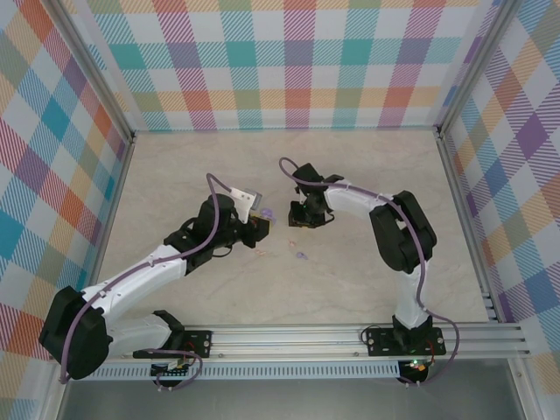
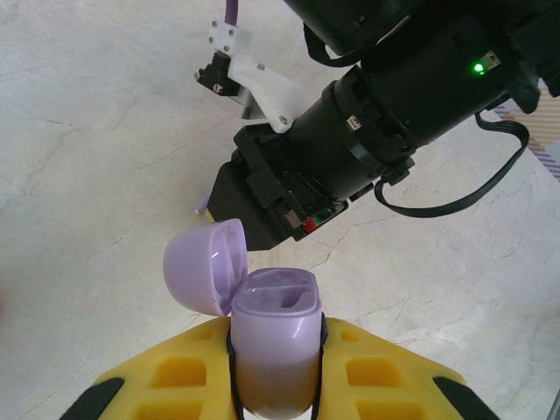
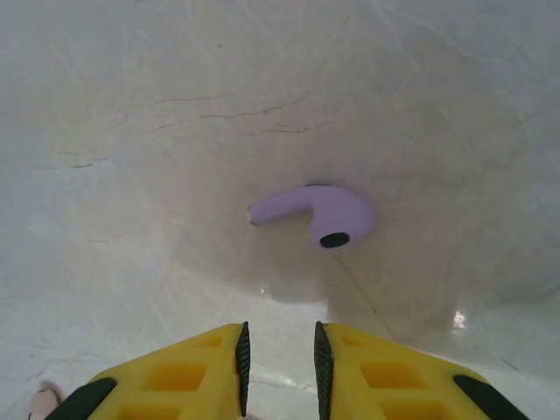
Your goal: Insert wireless bluetooth earbuds into charging case
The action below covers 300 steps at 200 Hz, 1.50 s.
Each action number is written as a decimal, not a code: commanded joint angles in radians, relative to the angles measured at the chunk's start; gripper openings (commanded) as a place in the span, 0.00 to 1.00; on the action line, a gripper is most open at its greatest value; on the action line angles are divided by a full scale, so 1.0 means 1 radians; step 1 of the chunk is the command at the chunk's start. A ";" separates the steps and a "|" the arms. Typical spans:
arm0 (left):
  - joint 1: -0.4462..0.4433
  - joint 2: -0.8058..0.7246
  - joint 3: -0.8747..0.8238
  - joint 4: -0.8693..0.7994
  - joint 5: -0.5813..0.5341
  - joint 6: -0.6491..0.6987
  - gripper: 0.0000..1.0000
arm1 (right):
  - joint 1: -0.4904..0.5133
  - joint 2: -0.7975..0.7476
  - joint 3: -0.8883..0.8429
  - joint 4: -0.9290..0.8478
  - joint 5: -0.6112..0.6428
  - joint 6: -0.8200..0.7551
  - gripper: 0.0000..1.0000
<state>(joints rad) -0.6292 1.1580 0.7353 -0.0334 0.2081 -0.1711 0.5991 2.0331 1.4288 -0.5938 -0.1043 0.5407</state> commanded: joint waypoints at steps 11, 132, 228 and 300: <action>0.008 -0.011 -0.011 0.045 0.014 -0.021 0.15 | -0.009 0.042 0.067 -0.070 0.048 0.025 0.28; 0.008 0.011 -0.026 0.060 0.014 -0.024 0.15 | -0.010 0.173 0.278 -0.183 0.080 -0.046 0.36; 0.010 0.019 -0.024 0.086 0.028 -0.028 0.15 | -0.007 0.257 0.400 -0.291 0.123 -0.087 0.29; 0.010 0.027 -0.022 0.087 0.031 -0.028 0.15 | 0.018 0.323 0.487 -0.379 0.201 -0.093 0.27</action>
<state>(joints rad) -0.6254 1.1790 0.7223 0.0116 0.2230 -0.1905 0.6071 2.3081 1.8851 -0.9199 0.0456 0.4622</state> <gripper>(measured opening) 0.200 0.275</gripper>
